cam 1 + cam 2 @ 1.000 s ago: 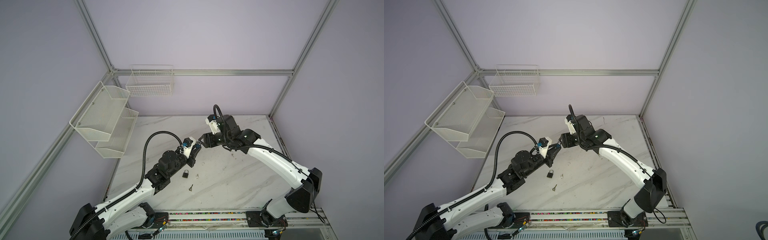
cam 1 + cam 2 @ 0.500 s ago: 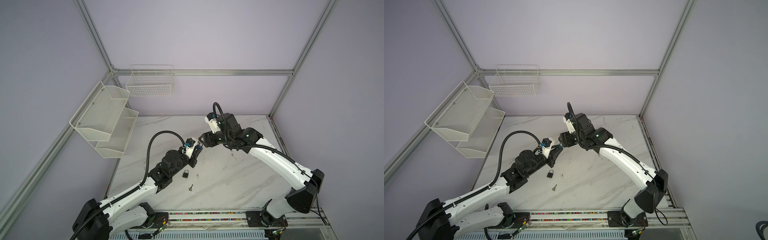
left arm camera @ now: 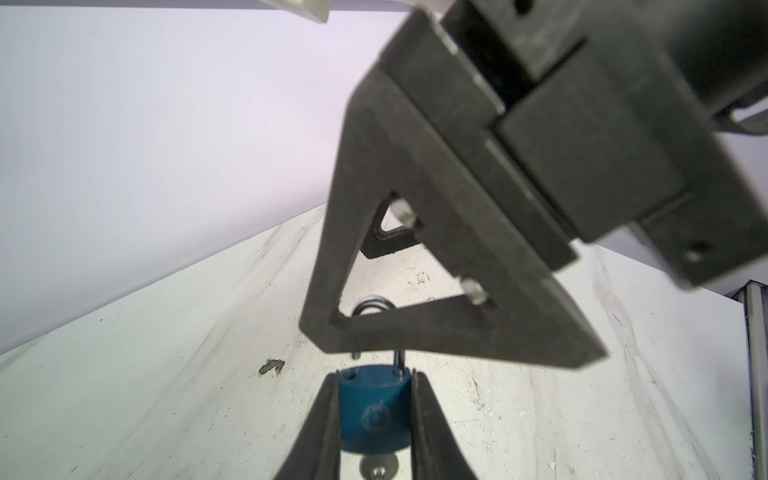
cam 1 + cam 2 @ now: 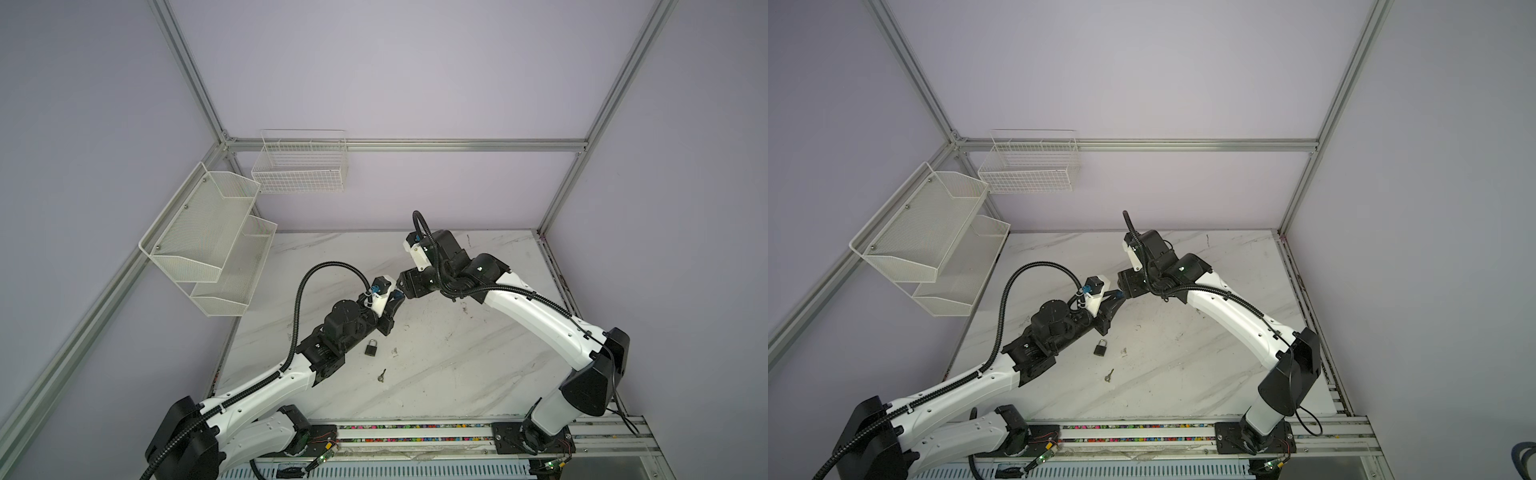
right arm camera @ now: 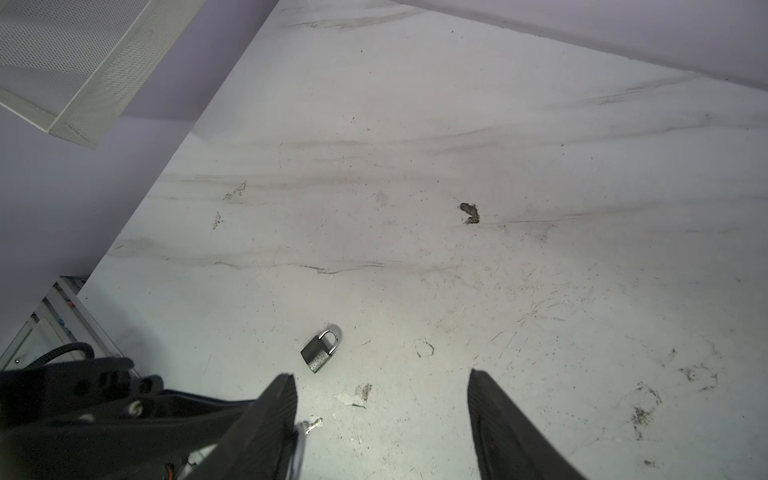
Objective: Unlock with the key
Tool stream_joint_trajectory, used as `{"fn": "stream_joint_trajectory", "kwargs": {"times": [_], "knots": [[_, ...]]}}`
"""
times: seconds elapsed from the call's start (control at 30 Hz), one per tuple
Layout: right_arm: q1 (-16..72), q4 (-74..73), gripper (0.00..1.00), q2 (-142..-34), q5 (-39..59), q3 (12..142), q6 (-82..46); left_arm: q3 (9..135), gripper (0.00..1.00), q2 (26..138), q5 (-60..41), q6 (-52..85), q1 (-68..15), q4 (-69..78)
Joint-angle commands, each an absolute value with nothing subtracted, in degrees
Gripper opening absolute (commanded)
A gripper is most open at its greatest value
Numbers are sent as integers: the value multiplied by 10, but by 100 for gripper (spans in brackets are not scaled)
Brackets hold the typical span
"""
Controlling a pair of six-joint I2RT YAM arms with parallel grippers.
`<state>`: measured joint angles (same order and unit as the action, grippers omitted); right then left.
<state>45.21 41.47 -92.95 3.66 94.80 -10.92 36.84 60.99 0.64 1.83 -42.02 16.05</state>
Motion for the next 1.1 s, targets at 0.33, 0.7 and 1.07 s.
{"fn": "stream_joint_trajectory", "kwargs": {"times": [0.33,0.7,1.07], "knots": [[451,464,69,-932,-3,974,-93,367,0,591,15,4,-419,196],[451,469,69,-917,-8,957,-91,363,0,589,34,2,-419,202],[450,462,71,-907,-9,945,-97,358,0,586,56,13,-419,209]]}}
